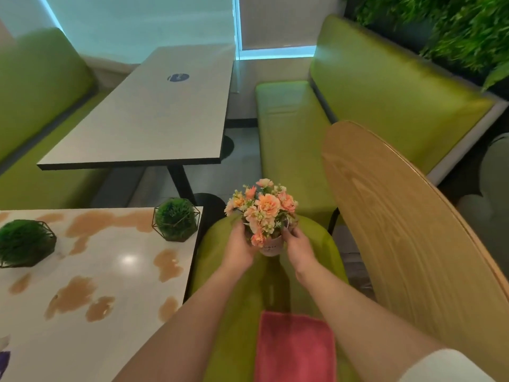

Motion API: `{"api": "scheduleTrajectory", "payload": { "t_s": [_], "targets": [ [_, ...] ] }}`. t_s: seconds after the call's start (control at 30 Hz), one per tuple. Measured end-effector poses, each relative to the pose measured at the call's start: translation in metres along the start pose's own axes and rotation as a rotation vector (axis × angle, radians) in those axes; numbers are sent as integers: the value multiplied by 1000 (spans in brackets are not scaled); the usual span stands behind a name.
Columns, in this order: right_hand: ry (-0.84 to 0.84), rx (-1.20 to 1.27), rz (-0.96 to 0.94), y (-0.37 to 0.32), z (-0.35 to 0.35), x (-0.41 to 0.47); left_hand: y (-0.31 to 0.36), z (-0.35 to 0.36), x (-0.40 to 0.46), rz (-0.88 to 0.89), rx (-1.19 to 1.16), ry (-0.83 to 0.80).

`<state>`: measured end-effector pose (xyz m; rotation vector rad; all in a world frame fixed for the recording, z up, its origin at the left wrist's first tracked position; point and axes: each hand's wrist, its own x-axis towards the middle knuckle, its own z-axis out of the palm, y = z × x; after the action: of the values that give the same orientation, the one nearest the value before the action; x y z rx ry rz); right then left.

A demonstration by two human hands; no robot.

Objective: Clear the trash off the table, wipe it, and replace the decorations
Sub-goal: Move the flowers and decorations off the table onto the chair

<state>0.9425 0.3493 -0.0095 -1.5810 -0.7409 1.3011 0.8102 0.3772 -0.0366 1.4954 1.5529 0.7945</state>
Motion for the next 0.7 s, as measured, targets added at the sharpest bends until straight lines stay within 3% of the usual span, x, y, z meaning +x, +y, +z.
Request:
{"api": "scheduleTrajectory", "payload": {
  "t_s": [0.47, 0.7],
  "targets": [
    [63, -133, 46, 25, -9, 27, -13, 24, 19, 77, 78, -23],
    [83, -349, 100, 34, -6, 21, 0, 7, 8, -49, 94, -56]
  ]
}}
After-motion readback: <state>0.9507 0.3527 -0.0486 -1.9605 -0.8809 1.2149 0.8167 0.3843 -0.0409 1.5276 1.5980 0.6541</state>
